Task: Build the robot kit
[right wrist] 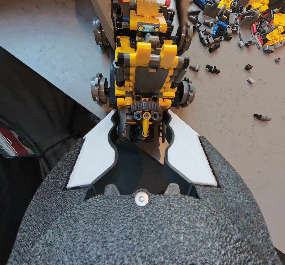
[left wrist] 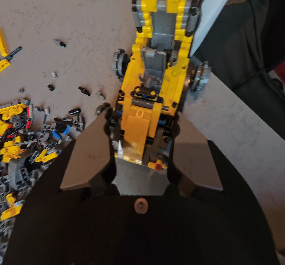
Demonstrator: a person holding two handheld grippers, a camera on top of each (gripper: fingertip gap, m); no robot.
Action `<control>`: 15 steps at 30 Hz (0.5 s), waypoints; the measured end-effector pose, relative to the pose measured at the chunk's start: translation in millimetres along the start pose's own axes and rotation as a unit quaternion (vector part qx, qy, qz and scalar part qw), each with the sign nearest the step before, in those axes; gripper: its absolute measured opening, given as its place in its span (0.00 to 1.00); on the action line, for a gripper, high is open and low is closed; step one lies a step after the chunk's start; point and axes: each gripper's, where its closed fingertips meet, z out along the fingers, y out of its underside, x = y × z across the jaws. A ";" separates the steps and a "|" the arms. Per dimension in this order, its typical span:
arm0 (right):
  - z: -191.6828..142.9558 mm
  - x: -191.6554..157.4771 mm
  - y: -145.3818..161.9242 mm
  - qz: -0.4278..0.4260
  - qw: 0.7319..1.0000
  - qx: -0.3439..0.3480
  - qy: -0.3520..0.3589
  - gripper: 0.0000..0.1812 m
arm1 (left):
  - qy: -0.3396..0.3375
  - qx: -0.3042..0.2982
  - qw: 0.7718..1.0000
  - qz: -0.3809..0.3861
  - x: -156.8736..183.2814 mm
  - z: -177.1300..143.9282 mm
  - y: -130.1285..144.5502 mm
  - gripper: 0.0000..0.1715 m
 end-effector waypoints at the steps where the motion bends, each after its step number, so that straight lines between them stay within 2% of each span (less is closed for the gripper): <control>1: -0.6 1.6 -0.7 0.004 1.000 0.002 -0.001 0.33 | 0.011 0.005 1.000 -0.004 2.4 0.7 -0.5 0.41; 10: 1.1 10.7 1.5 0.029 0.999 0.017 -0.023 0.32 | 0.030 0.030 0.999 -0.011 4.3 3.2 -2.3 0.40; 15: -0.6 9.1 3.1 -0.004 1.000 -0.006 -0.021 0.32 | 0.029 0.026 0.999 -0.011 3.6 4.3 -3.5 0.40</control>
